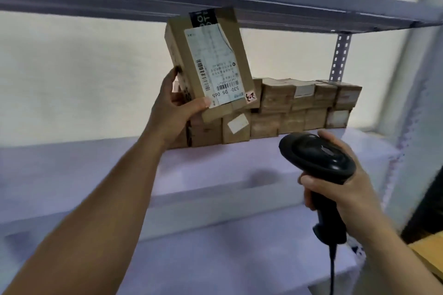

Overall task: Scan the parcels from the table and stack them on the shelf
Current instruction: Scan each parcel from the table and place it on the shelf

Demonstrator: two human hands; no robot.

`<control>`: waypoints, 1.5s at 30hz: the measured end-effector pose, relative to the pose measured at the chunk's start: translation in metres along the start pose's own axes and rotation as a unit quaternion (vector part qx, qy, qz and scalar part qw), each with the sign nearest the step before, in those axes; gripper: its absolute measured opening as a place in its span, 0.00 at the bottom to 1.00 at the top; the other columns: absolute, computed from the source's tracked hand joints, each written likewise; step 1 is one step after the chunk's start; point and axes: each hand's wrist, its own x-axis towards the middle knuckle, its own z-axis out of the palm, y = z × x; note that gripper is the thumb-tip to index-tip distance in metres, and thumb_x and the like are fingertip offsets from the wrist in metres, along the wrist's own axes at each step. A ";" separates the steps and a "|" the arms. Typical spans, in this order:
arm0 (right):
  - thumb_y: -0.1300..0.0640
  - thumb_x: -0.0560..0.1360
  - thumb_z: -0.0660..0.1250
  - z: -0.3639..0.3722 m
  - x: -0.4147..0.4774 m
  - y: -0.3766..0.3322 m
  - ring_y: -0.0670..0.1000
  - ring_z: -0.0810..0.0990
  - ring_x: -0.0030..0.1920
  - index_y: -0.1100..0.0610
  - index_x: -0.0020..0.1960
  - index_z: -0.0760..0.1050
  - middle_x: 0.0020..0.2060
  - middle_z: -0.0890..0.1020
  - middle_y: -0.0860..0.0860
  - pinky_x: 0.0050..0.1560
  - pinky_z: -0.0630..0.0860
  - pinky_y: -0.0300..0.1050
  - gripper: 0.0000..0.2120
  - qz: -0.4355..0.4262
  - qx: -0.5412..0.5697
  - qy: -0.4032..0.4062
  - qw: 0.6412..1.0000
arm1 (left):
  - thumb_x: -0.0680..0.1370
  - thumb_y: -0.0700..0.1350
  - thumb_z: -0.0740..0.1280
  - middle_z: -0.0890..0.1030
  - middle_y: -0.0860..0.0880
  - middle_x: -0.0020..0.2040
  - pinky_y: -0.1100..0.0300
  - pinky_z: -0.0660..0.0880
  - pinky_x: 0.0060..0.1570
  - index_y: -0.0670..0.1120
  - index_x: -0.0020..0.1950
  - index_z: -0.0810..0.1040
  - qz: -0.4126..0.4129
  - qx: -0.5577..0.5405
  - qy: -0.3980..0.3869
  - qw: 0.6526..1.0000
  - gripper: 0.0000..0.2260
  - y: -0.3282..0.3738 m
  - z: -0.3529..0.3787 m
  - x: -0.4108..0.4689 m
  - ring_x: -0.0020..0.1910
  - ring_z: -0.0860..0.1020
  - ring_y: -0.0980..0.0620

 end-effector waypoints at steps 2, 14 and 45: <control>0.75 0.64 0.73 0.024 0.014 0.007 0.62 0.77 0.26 0.39 0.66 0.73 0.48 0.82 0.57 0.29 0.77 0.52 0.40 -0.001 -0.007 -0.018 1.000 | 0.72 0.45 0.75 0.83 0.50 0.56 0.57 0.81 0.45 0.58 0.76 0.61 -0.011 -0.002 0.024 1.000 0.37 -0.003 -0.034 0.012 0.51 0.83 0.54; 0.72 0.64 0.75 0.107 0.056 0.041 0.63 0.78 0.28 0.39 0.66 0.72 0.49 0.82 0.54 0.29 0.77 0.51 0.40 0.019 0.012 -0.075 0.997 | 0.79 0.46 0.65 0.82 0.50 0.56 0.57 0.76 0.36 0.55 0.73 0.67 -0.136 0.039 0.119 0.983 0.22 -0.073 -0.162 0.030 0.47 0.82 0.52; 0.57 0.57 0.84 0.117 0.065 0.051 0.57 0.81 0.37 0.37 0.68 0.70 0.56 0.81 0.54 0.35 0.79 0.45 0.44 0.034 0.008 -0.126 0.991 | 0.77 0.57 0.67 0.61 0.42 0.77 0.46 0.63 0.70 0.53 0.80 0.50 -0.176 0.273 0.131 0.937 0.37 -0.126 -0.146 0.047 0.74 0.62 0.41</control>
